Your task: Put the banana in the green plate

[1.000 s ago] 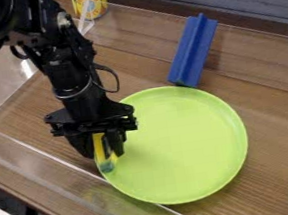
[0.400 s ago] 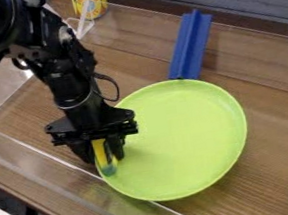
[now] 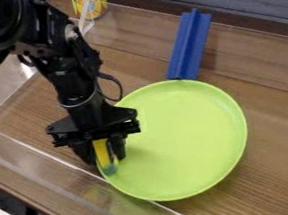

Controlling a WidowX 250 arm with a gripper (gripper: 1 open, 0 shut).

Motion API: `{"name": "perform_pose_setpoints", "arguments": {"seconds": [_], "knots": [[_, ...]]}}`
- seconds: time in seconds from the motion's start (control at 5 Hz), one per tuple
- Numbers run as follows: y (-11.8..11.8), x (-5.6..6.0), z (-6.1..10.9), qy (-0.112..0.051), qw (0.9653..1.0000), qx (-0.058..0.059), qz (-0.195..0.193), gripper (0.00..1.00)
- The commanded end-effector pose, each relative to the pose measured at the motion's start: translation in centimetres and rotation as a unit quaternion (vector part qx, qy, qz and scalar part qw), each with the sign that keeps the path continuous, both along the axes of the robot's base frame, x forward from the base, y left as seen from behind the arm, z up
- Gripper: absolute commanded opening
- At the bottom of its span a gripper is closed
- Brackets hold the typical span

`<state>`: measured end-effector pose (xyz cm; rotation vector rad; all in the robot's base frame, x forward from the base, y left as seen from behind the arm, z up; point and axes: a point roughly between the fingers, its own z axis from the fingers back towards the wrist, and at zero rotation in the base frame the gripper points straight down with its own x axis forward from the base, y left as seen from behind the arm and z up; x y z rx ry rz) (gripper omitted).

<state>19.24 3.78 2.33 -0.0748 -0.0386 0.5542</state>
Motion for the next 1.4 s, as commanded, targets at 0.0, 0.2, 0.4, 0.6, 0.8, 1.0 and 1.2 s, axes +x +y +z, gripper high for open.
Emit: {"name": "perform_pose_setpoints", "arguments": {"seconds": [0.0, 0.2, 0.4, 0.6, 0.8, 1.0, 1.2], "knots": [[-1.0, 0.0, 0.7, 0.000, 1.0000, 0.003, 0.005, 0.00], [-1.9, 0.1, 1.1, 0.002, 0.9999, 0.004, 0.016, 0.00], [-2.5, -0.5, 0.6, 0.002, 0.9999, 0.004, 0.011, 0.00], [-3.1, -1.0, 0.1, 0.002, 1.0000, 0.003, 0.008, 0.00], [-3.0, -1.0, 0.4, 0.003, 0.9998, 0.003, 0.019, 0.00], [-2.9, -1.0, 0.7, 0.003, 0.9995, 0.003, 0.031, 0.00], [-2.9, -1.2, 0.0, 0.003, 0.9997, 0.003, 0.022, 0.00]]}}
